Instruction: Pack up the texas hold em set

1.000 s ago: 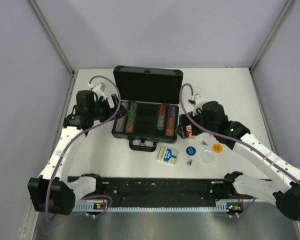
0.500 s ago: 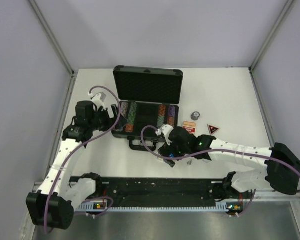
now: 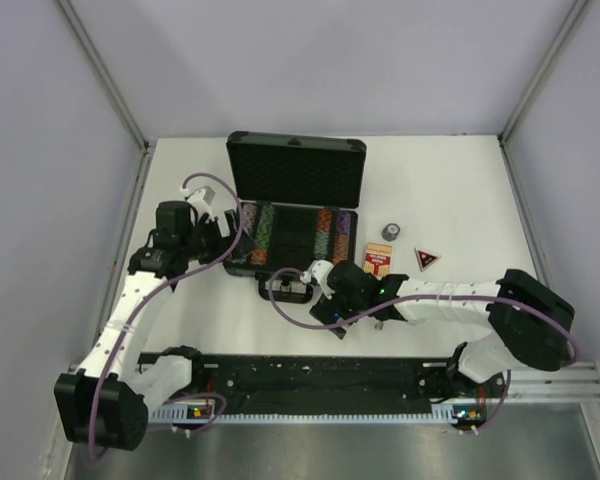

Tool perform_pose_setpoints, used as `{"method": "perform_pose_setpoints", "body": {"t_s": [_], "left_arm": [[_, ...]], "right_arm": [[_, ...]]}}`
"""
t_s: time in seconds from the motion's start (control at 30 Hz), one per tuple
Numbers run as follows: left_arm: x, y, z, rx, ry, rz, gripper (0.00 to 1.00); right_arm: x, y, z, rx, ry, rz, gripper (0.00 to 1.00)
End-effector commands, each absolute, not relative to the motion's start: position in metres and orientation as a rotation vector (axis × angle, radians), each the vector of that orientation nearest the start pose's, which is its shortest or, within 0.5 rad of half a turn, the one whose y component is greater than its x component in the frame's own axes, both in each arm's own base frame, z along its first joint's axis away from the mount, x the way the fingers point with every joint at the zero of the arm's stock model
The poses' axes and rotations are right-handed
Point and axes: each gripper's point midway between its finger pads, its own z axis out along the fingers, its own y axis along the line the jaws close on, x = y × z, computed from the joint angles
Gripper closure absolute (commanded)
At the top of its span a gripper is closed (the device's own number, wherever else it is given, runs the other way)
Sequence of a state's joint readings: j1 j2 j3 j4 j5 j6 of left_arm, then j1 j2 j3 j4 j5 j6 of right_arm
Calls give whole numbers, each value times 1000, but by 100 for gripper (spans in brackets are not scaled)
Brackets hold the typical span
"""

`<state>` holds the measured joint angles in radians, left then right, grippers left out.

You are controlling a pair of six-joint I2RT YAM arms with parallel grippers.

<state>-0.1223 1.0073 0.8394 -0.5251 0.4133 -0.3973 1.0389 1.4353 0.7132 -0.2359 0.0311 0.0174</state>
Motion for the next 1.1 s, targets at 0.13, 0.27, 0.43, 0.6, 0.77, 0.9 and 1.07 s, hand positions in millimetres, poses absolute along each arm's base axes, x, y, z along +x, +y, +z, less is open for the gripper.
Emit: {"method": "perform_pose_setpoints", "body": {"t_s": [0.13, 0.27, 0.43, 0.6, 0.77, 0.9, 1.07], "left_arm": [[283, -123, 195, -48, 2237, -756, 1], [285, -124, 194, -41, 2242, -753, 1], [285, -124, 192, -48, 2256, -756, 1], [281, -127, 192, -34, 2260, -781, 1], [277, -129, 191, -22, 2263, -803, 1], [273, -130, 188, -23, 2267, -813, 1], [271, -131, 183, -28, 2274, -826, 1]], "right_arm": [[181, 295, 19, -1290, 2175, 368, 1], [176, 300, 12, -1302, 2211, 398, 4], [169, 303, 16, -1271, 2251, 450, 26], [166, 296, 21, -1271, 2259, 441, 21], [158, 290, 29, -1253, 2276, 474, 4], [146, 285, 28, -1215, 2362, 504, 5], [141, 281, 21, -1176, 2405, 508, 13]]}}
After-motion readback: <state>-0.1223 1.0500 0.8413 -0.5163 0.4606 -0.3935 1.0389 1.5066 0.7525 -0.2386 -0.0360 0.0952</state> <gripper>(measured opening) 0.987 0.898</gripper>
